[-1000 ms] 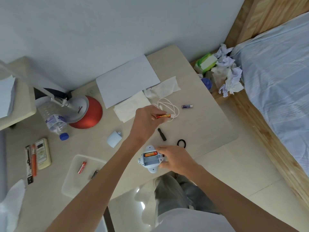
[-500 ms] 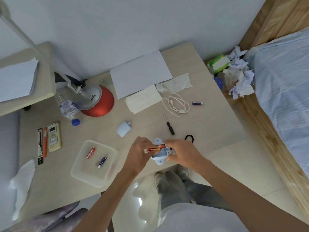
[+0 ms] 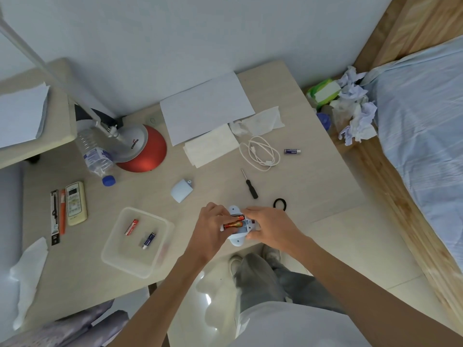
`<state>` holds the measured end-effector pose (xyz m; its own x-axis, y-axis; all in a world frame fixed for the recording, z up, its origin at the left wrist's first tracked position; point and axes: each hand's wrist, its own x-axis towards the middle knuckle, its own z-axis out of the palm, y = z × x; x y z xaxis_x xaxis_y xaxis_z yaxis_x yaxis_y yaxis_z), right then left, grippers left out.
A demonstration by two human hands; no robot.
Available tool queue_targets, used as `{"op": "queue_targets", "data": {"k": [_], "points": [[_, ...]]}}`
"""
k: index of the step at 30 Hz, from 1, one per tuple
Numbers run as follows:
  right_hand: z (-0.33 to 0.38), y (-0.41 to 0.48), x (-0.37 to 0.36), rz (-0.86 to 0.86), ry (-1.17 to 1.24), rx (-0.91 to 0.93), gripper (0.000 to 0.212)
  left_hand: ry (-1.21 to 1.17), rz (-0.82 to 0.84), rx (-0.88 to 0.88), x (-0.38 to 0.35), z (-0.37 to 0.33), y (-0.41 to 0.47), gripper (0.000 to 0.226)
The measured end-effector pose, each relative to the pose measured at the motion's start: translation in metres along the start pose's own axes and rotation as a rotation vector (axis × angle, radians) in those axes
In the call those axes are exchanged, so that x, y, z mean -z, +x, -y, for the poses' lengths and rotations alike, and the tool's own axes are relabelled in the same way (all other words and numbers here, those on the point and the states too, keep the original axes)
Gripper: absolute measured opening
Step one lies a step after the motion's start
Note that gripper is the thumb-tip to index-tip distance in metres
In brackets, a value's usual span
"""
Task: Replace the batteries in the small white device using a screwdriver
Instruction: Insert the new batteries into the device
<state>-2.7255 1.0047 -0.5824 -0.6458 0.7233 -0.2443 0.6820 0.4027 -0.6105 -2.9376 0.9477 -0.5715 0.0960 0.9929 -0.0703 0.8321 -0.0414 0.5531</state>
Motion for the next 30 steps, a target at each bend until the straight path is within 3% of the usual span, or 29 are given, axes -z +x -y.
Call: {"op": "queue_targets", "data": {"k": [7, 12, 30], "points": [[-0.001, 0.001, -0.001, 0.003, 0.0, -0.006, 0.055, 0.122, 0.041, -0.145, 0.004, 0.003, 0.002, 0.013], [-0.002, 0.0, -0.001, -0.015, 0.003, -0.014, 0.054, 0.072, 0.05, -0.125, 0.0, -0.003, 0.004, 0.027], [0.002, 0.0, -0.002, 0.006, -0.007, -0.021, 0.043, 0.023, 0.059, -0.162, 0.007, -0.001, 0.009, 0.012]]}}
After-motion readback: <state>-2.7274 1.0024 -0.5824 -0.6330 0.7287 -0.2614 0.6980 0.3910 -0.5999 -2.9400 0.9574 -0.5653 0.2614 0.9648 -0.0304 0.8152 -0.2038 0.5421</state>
